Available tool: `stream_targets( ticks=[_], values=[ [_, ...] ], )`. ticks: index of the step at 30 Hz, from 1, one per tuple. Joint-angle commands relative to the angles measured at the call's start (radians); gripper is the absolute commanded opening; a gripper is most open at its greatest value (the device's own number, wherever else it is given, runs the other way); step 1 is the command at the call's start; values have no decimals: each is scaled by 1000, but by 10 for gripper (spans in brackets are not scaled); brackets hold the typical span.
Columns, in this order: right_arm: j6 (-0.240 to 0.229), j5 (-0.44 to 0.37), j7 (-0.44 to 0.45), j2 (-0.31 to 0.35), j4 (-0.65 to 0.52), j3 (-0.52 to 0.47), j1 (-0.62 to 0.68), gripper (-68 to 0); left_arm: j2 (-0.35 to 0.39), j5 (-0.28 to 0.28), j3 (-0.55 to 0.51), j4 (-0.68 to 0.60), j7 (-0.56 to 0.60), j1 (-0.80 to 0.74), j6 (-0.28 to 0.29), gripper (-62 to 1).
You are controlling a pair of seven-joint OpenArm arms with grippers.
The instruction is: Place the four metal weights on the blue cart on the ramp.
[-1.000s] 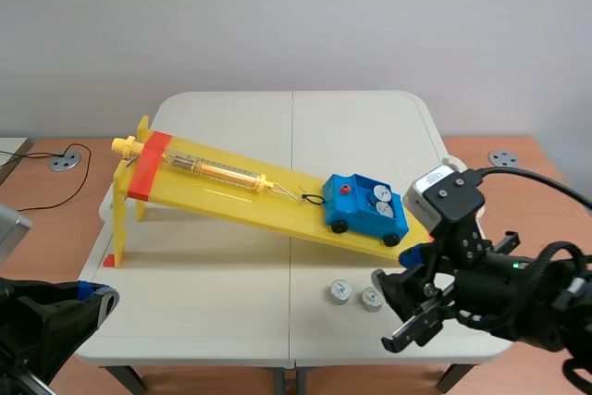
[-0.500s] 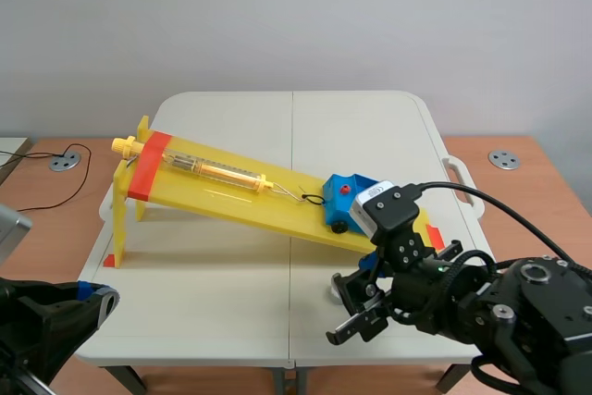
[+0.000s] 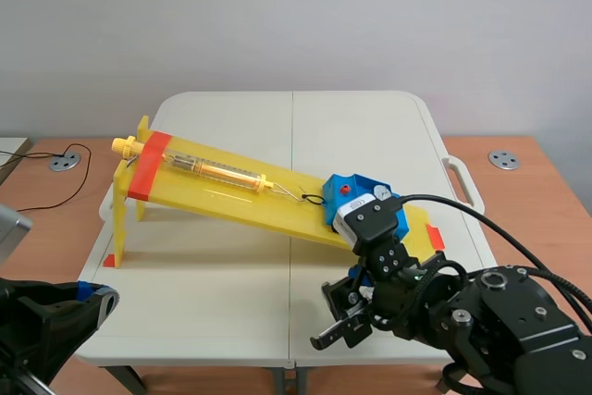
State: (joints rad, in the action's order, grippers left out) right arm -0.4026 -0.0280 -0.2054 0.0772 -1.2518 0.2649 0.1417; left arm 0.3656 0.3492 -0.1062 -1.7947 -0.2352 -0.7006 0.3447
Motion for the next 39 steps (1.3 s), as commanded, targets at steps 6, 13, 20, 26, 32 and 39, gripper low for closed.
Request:
stream_targets(
  ticks=[6, 13, 20, 26, 32, 39],
  values=[
    [26, -24, 163, -25, -11, 11, -109, -418, -5, 74, -16, -52, 103, 6, 22, -580],
    [26, -23, 169, -37, 10, 11, -126, -437, -5, 74, -16, -52, 103, 6, 22, -580],
    [26, -23, 166, -36, 30, 11, -126, -478, -5, 74, -16, -52, 103, 6, 22, -580],
    [48, -23, 146, -36, 56, 11, -126, -544, -5, 74, -16, -52, 103, 6, 22, -580],
    [67, -22, 109, -35, 65, 11, -126, -668, -5, 74, -16, -52, 103, 6, 22, -580],
    [38, -92, 82, 1, 21, 9, -112, -669, -5, 74, -16, -52, 103, 6, 22, -580]
  ],
)
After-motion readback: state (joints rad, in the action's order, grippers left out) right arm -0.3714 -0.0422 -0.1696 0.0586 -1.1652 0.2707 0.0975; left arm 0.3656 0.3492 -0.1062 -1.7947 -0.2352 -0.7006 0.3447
